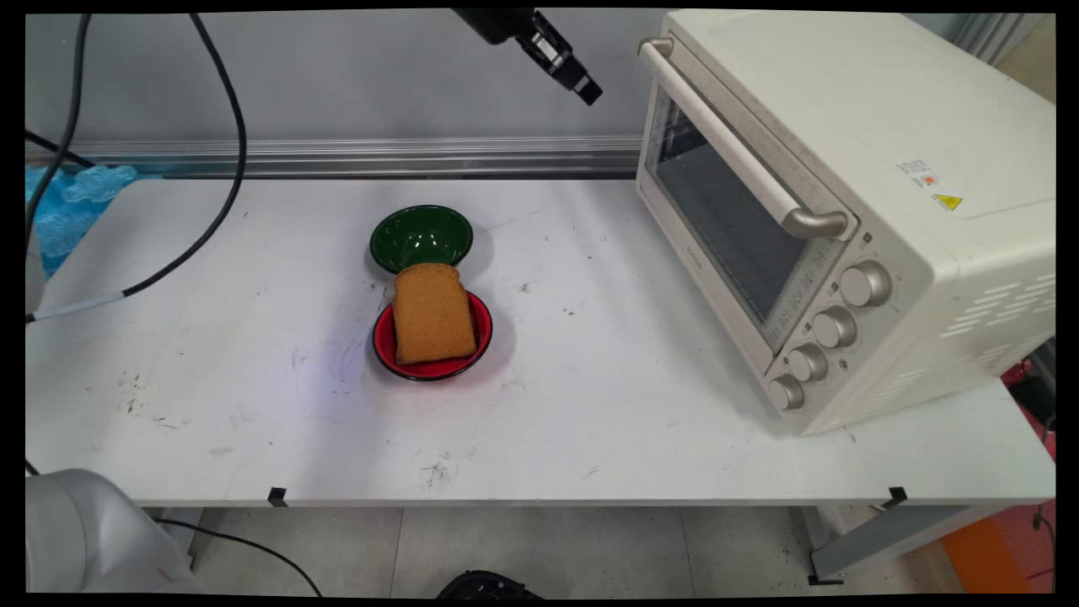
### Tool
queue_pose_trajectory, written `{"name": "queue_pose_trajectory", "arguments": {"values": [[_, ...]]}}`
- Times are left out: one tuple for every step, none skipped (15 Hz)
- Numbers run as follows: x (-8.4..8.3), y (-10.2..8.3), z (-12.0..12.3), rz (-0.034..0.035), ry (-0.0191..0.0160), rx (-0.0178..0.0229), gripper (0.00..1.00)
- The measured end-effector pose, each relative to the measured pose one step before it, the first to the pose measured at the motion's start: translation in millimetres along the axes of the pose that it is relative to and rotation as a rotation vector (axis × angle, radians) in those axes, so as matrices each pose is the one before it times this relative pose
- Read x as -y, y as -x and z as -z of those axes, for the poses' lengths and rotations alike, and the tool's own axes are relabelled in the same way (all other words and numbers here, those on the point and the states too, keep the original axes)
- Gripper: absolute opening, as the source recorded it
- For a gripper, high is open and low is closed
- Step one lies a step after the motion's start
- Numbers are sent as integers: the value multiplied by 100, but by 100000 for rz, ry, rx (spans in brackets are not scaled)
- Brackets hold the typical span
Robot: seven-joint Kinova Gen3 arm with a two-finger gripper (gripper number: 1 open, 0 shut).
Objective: Open the oven
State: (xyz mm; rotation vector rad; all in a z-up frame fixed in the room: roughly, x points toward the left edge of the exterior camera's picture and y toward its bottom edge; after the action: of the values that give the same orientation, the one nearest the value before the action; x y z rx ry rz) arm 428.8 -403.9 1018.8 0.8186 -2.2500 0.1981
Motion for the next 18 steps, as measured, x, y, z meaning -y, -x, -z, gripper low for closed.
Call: {"name": "queue_pose_trajectory", "arguments": {"values": [[-12,-265,-78,432,187,-177,0],[-21,-359,-107,563,227,-255,0],[-16,-401,-138,497,166,-212,0],[-21,-420,-163,327,122,-187,0],[-22,-369,-158,208,119,-166,0],[-33,-439,-202,184,83,-207,0],[-37,-411,-195,134,62,-158,0],[-54,-416,-223,-37,64,-128,0],[-50,-386,-214,-31,42,-195,0],[-53,-421,-246,-85,48,-142,0],[-77,-440,-277,-301,76,-63,0],[-60,-385,-246,-234,50,-63,0],[-47,-432,-266,-299,22,-77,0],[-45,-401,-256,-401,-6,43,0],[-45,-389,-263,-495,23,94,0],[-27,-322,-205,-346,-6,28,0],[-24,-309,-210,-327,-1,30,0],[-17,-405,-274,-317,-23,-57,0]]}}
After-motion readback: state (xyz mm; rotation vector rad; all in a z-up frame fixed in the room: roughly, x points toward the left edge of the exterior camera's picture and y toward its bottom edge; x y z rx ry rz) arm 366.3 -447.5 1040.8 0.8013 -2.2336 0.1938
